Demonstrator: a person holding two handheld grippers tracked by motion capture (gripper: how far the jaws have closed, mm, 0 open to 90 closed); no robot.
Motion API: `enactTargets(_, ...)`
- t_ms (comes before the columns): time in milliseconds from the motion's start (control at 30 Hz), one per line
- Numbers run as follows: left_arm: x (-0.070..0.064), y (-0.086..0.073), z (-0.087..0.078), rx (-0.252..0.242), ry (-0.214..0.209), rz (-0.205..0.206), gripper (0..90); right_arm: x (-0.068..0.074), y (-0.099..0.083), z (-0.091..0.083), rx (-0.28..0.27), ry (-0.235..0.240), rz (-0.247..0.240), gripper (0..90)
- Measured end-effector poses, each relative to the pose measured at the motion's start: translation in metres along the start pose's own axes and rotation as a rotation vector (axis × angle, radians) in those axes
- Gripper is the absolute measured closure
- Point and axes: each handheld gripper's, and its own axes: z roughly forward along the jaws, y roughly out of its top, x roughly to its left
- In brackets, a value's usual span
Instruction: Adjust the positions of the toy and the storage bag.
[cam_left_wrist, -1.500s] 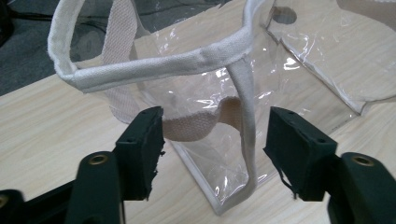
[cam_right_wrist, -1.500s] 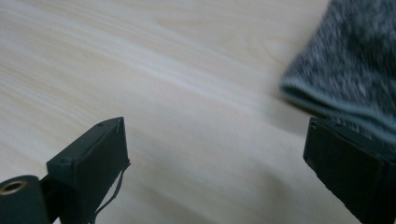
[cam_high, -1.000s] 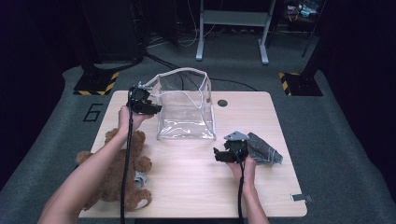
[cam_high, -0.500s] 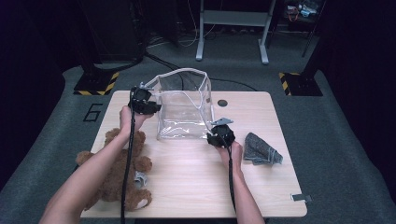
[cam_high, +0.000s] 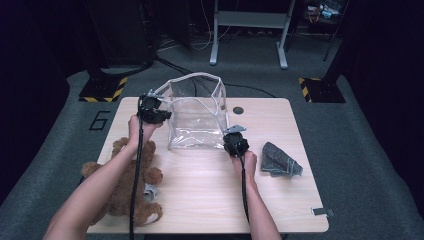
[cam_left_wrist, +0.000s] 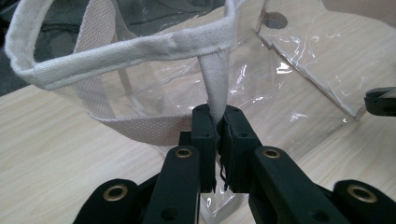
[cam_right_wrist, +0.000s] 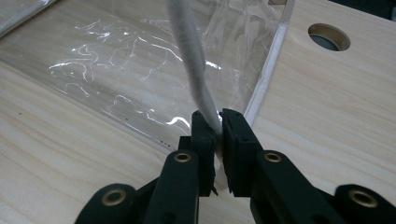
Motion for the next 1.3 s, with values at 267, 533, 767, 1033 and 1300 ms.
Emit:
enactTargets(267,-0.003,-0.006,-0.006,-0.021,-0.030,0.020,84.8,-0.002,-0.007,-0.010,-0.009,0.018,0.015,86.3)
enactTargets(533,-0.019,-0.008,-0.012,-0.011,-0.055,0.048,85.2,-0.010,-0.019,-0.026,-0.020,0.027,0.033,86.6)
enactTargets(767,-0.033,-0.016,-0.019,-0.028,-0.094,0.056,85.2,-0.018,-0.032,-0.039,-0.033,0.030,0.047,86.6)
enactTargets(1033,-0.047,-0.025,-0.028,-0.039,-0.122,0.062,85.2,-0.018,-0.045,-0.054,-0.036,0.030,0.055,86.6)
enactTargets(1300,-0.058,-0.039,-0.039,-0.060,-0.141,0.077,85.2,-0.014,-0.059,-0.068,-0.050,0.043,0.050,86.6)
